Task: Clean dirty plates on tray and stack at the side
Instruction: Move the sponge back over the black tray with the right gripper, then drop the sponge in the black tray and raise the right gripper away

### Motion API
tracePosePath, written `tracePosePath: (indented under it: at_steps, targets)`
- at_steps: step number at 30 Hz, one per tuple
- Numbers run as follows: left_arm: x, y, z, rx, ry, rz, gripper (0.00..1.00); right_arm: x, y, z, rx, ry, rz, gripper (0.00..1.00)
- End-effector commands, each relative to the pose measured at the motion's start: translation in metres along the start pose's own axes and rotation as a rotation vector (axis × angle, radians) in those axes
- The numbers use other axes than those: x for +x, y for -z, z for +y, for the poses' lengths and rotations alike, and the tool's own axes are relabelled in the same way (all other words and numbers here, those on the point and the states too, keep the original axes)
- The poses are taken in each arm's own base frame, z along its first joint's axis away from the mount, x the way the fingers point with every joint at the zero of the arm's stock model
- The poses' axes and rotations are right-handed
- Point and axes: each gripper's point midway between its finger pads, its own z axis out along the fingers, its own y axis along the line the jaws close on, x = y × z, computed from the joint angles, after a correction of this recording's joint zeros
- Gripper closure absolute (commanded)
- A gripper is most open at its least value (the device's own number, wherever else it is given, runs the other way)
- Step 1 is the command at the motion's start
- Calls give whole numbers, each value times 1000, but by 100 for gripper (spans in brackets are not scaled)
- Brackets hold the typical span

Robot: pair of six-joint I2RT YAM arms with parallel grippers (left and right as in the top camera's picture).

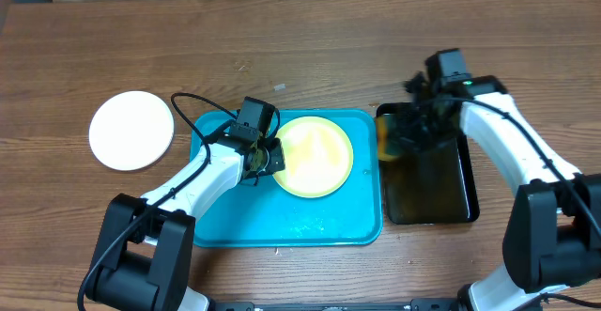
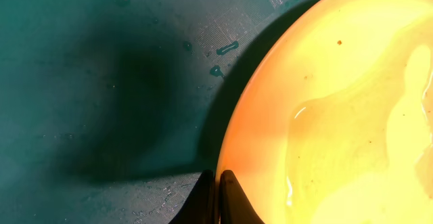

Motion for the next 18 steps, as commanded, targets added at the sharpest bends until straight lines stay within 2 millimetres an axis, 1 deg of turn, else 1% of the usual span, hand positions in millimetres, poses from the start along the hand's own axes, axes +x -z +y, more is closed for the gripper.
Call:
tracePosePath:
  at_steps: [1,3,7,11,18]
  targets:
    - [-2,-1,-1,1,-20,0,96,-9,15,-53,260,-18,-65,96]
    - [-2,-1,-1,4,-20,0,96,-9,18,-63,312,-26,-67,96]
    - [-2,-1,-1,3,-21,0,96,-13,23,-81,416,-24,-99,96]
    - [-2,-1,-1,3,-21,1,96,-14,20,-86,435,-22,-112,96]
    - [-2,-1,-1,3,-21,0,96,-2,3,-93,418,-29,-87,96]
